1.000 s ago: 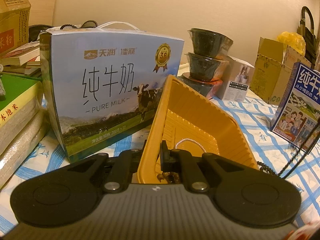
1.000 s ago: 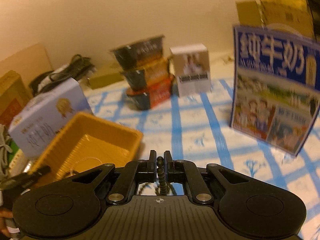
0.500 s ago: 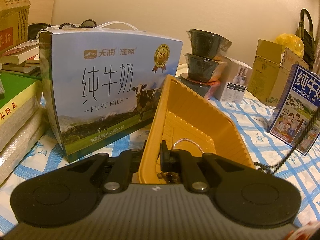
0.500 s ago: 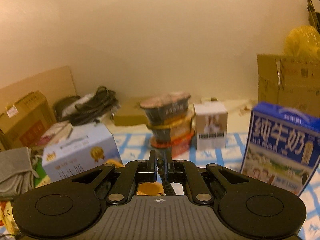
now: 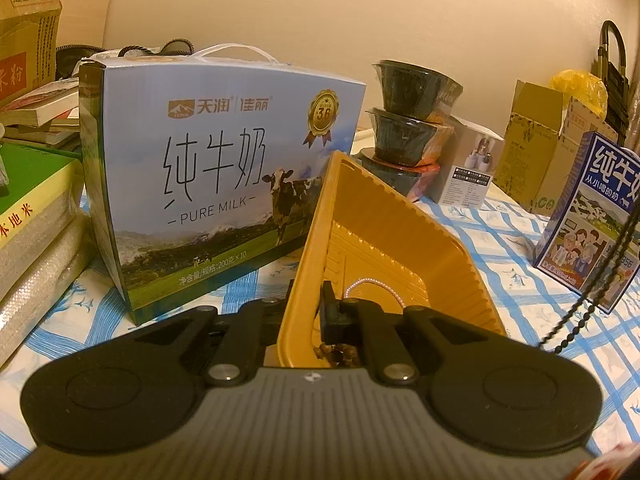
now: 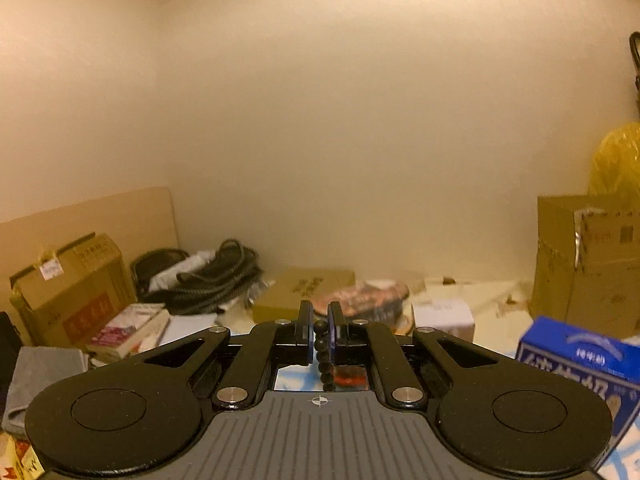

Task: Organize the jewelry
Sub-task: 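Lift the dark bead strand high with the right gripper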

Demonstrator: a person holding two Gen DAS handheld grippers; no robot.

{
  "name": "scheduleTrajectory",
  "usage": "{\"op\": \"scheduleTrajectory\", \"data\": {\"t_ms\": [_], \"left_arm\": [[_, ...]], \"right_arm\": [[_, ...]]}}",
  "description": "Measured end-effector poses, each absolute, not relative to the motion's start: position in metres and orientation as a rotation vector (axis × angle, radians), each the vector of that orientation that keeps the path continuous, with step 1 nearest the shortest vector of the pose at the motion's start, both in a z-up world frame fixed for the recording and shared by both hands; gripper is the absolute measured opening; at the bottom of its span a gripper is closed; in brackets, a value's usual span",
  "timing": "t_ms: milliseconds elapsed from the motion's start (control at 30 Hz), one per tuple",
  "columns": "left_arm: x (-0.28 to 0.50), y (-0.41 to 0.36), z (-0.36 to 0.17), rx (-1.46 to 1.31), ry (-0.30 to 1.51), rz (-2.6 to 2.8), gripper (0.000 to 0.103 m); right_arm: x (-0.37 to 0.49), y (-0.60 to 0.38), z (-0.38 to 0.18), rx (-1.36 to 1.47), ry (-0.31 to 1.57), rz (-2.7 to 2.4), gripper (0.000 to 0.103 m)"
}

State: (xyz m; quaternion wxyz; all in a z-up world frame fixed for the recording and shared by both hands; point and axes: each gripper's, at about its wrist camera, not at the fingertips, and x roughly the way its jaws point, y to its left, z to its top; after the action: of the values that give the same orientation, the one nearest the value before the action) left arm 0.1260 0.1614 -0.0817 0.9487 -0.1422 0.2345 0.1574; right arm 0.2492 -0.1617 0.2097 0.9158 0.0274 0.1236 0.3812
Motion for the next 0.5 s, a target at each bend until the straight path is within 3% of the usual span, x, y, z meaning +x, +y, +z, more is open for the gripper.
{"op": "scheduleTrajectory", "data": {"t_ms": [500], "left_arm": [[0.126,0.163,-0.082,-0.298,0.476,0.317,0.007]], "right_arm": [[0.253,-0.130,0.262,0.124,0.156,0.888,0.007]]}}
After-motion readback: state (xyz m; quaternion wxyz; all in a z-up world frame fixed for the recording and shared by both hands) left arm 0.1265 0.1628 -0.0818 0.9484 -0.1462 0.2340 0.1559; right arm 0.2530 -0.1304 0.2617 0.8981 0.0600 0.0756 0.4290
